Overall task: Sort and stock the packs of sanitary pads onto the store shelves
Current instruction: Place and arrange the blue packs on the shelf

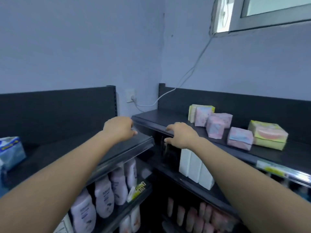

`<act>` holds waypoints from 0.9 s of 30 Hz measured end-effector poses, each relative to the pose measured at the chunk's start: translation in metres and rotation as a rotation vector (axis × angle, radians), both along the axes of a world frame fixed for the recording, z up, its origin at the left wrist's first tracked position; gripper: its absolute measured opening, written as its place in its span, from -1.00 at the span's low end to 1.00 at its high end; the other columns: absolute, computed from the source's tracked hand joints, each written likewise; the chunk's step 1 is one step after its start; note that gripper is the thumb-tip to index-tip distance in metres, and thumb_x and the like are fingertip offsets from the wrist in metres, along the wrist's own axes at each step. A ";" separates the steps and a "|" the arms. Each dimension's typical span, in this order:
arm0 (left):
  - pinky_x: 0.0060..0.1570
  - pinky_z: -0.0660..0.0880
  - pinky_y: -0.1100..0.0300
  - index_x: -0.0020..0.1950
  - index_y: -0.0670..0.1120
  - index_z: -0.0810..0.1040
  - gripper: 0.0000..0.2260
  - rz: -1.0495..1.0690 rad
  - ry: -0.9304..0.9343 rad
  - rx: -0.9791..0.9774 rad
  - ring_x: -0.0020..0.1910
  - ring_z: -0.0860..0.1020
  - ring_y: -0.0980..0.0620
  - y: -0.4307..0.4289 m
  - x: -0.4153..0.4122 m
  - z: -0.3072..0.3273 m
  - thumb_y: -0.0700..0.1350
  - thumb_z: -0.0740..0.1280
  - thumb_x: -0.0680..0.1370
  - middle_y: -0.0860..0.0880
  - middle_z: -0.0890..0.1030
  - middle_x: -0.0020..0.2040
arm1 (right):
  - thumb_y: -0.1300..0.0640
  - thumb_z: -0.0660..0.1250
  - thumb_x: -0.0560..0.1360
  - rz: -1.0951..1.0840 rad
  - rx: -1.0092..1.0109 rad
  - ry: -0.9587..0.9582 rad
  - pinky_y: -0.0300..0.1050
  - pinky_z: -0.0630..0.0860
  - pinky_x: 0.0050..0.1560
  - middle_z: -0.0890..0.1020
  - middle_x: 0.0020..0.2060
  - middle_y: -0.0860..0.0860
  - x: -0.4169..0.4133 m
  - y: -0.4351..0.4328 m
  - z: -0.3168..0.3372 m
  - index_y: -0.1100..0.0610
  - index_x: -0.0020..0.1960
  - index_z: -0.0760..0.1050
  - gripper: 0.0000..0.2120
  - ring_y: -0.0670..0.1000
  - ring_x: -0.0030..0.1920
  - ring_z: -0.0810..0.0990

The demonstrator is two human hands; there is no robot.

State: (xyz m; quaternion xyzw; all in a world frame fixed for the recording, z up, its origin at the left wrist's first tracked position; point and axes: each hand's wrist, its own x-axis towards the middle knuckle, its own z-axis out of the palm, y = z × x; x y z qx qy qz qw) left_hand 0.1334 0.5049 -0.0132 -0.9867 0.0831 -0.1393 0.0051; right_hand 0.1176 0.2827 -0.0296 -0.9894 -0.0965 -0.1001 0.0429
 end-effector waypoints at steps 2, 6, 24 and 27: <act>0.00 0.52 0.07 0.19 -0.06 0.56 -0.66 -0.054 0.022 -0.019 0.09 0.55 -0.09 -0.041 -0.003 -0.004 0.14 0.28 0.56 -0.05 0.58 0.14 | -0.12 0.31 0.53 -0.056 -0.004 0.004 0.01 0.43 0.23 0.47 0.27 0.08 -0.015 -0.042 -0.002 0.02 0.38 0.40 -0.53 0.13 0.29 0.42; -0.06 0.47 0.10 0.02 -0.05 0.55 -0.73 -0.171 0.004 -0.014 0.09 0.55 -0.10 -0.126 -0.013 -0.011 0.14 0.31 0.53 -0.06 0.61 0.09 | -0.11 0.30 0.53 -0.162 -0.006 0.028 -0.01 0.46 0.18 0.50 0.27 0.10 -0.050 -0.124 -0.004 0.05 0.38 0.40 -0.53 0.14 0.27 0.45; -0.04 0.47 0.12 0.15 -0.03 0.55 -0.70 -0.703 0.040 -0.008 0.09 0.54 -0.09 -0.470 -0.093 -0.028 0.13 0.31 0.54 -0.06 0.60 0.11 | -0.12 0.32 0.52 -0.687 -0.021 0.053 0.05 0.43 0.27 0.47 0.31 0.09 -0.229 -0.422 -0.018 0.04 0.39 0.40 -0.50 0.15 0.32 0.41; 0.06 0.50 0.07 0.25 -0.03 0.53 -0.65 -0.803 0.041 -0.009 0.17 0.52 -0.08 -0.522 -0.111 -0.024 0.12 0.30 0.56 -0.05 0.57 0.19 | -0.13 0.32 0.52 -0.785 -0.009 0.057 0.00 0.40 0.27 0.46 0.29 0.09 -0.262 -0.461 -0.019 0.03 0.38 0.41 -0.51 0.13 0.33 0.39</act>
